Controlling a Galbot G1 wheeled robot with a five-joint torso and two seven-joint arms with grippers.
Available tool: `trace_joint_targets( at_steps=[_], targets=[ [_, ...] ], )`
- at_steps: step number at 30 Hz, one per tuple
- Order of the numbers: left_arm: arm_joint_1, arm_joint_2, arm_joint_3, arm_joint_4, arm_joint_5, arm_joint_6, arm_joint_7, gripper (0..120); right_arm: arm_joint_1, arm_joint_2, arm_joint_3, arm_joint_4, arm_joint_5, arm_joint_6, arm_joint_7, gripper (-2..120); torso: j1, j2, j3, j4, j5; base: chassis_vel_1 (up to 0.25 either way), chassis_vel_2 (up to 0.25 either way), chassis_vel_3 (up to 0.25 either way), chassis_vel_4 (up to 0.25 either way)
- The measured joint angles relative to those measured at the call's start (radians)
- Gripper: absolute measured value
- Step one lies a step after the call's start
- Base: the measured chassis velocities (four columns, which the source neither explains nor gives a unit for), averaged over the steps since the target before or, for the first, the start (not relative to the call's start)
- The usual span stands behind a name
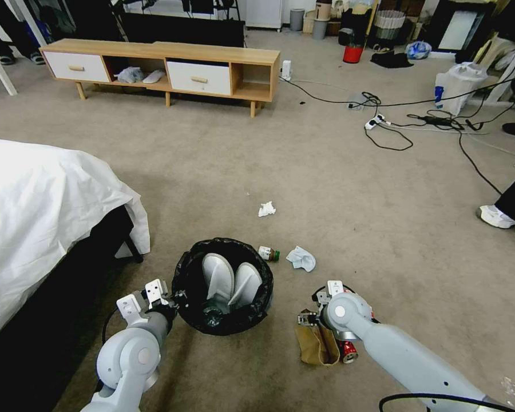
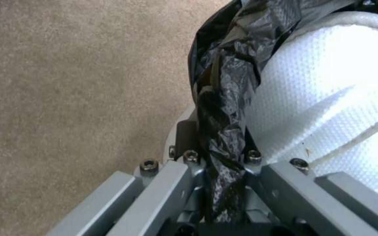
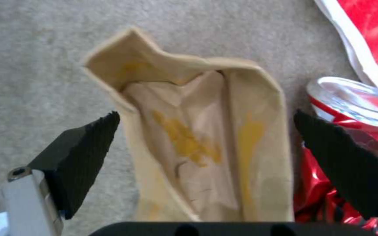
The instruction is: Pick up the trash bin, then pick up the garbage from the floor and place it into the trash bin.
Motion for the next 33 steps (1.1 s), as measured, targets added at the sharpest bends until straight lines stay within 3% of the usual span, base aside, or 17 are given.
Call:
trace_joint_targets(
  at_steps=[9, 17, 19, 20, 24, 26, 30, 33],
  targets=[
    [-0.003, -0.011, 0.003, 0.006, 0.012, 0.0, -0.001, 2, -0.019, -0.004, 0.015, -0.016, -0.033, 0.0, -0.031, 98, 0.0, 0.0, 0.0, 0.0, -0.0001, 0.0, 0.0, 0.0, 0.0],
    [0.003, -0.025, 0.001, 0.004, 0.026, 0.001, -0.001, 2, -0.023, -0.005, 0.001, 0.003, -0.035, 0.0, -0.039, 65, 0.0, 0.0, 0.0, 0.0, -0.0001, 0.0, 0.0, 0.0, 0.0],
    [0.005, -0.026, 0.001, 0.003, 0.027, 0.001, -0.001, 2, -0.024, -0.005, 0.001, 0.004, -0.036, 0.0, -0.04, 62, 0.0, 0.0, 0.0, 0.0, -0.0001, 0.0, 0.0, 0.0, 0.0],
    [0.008, -0.027, 0.001, 0.0, 0.029, 0.001, -0.001, 2, -0.026, -0.005, 0.001, 0.009, -0.036, 0.0, -0.039, 54, 0.0, 0.0, 0.0, 0.0, -0.0001, 0.0, 0.0, 0.0, 0.0],
    [0.011, -0.027, 0.0, -0.002, 0.031, 0.001, -0.001, 2, -0.029, -0.005, 0.0, 0.017, -0.035, 0.0, -0.038, 45, 0.0, 0.0, 0.0, 0.0, 0.0, 0.0, 0.0, 0.0, 0.0],
    [0.014, -0.028, 0.0, -0.004, 0.033, 0.001, 0.0, 2, -0.032, -0.009, 0.0, 0.026, -0.035, 0.0, -0.034, 32, 0.0, 0.0, 0.0, 0.0, -0.0001, 0.0, 0.0, 0.0, 0.0],
    [0.017, -0.029, 0.001, -0.005, 0.036, 0.001, 0.0, 2, -0.036, -0.015, 0.001, 0.038, -0.033, 0.0, -0.027, 25, 0.0, 0.0, 0.0, 0.0, 0.0, 0.0, 0.0, 0.0, 0.0],
    [0.018, -0.032, 0.005, -0.005, 0.04, 0.001, 0.001, 2, -0.047, -0.03, 0.009, 0.069, -0.024, 0.0, -0.017, 8, 0.0, 0.0, 0.0, 0.0, -0.0002, 0.0, 0.0, 0.0, 0.0]
  ],
)
